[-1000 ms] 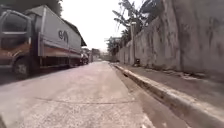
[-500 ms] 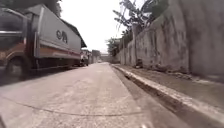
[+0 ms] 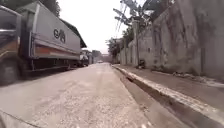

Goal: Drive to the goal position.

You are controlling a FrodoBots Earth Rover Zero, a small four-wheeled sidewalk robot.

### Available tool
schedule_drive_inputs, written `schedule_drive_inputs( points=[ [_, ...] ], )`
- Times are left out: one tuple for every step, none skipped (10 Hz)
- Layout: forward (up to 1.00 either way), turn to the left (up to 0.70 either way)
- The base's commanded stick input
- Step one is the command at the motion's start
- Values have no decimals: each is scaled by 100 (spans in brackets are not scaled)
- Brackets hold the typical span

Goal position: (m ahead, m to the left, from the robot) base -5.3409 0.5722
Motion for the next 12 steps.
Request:
schedule_drive_inputs(
  points=[
    [70, 0],
    [70, 0],
    [70, 2],
    [70, 6],
    [70, 14],
    [70, 13],
    [70, 0],
    [70, 0],
    [70, 0],
    [70, 0],
    [70, 0],
    [70, 0]
  ],
)
